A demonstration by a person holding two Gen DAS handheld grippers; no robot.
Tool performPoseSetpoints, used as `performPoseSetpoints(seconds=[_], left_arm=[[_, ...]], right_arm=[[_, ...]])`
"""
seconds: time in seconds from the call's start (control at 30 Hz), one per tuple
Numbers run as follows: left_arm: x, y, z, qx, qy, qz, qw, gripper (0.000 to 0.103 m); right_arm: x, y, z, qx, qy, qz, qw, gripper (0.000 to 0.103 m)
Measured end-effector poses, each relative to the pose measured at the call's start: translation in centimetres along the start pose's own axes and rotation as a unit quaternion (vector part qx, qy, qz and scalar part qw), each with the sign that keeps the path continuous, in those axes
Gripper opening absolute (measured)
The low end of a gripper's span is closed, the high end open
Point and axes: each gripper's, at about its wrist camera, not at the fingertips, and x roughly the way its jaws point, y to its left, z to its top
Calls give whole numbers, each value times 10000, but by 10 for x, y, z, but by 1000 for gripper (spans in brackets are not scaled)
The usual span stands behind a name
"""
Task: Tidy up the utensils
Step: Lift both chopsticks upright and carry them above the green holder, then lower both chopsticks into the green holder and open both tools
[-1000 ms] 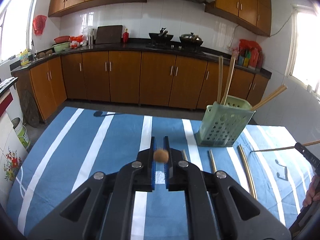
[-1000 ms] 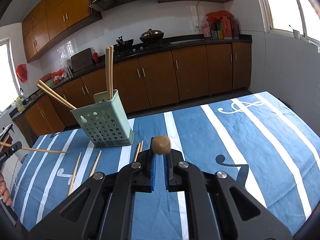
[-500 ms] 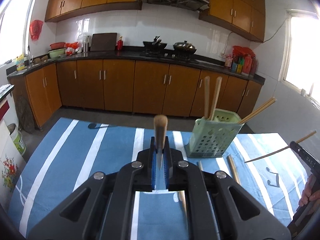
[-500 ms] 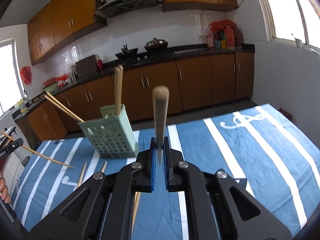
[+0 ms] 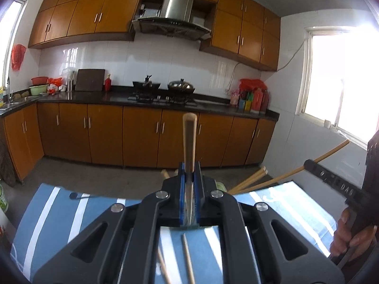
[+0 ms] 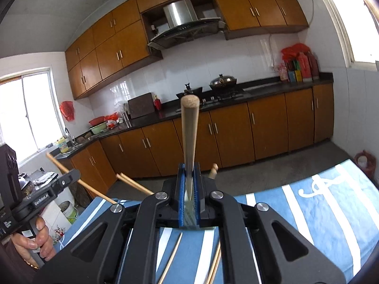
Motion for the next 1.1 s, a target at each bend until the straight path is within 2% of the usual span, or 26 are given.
performPoseSetpoints(seconds=[0.13,0.33,0.53,0.77,0.93,1.0,1.1], left_arm=[[15,-10,22,-151,-279,63,9995,8],[50,-6,34,-407,-577,460,9964,8],[90,0,24,-471,-425,555,9964,8],[117,9,11,-473,-94,510,9975,8],[119,14,4,-450,-9,517,9976,15],[116,16,5,-468,-25,523,9975,16],[111,18,8,-498,-73,545,9972,16]], right_arm=[[26,6,12,-49,160,-50,9998,7],[66,7,10,-178,579,-259,9978,7],[92,2,-3,-72,996,-222,9948,7],[105,-3,-14,-22,1205,-219,9925,7],[105,-5,-15,78,1210,-250,9923,12],[103,-7,-12,109,1165,-274,9927,16],[94,-7,-6,131,1062,-300,9938,17]])
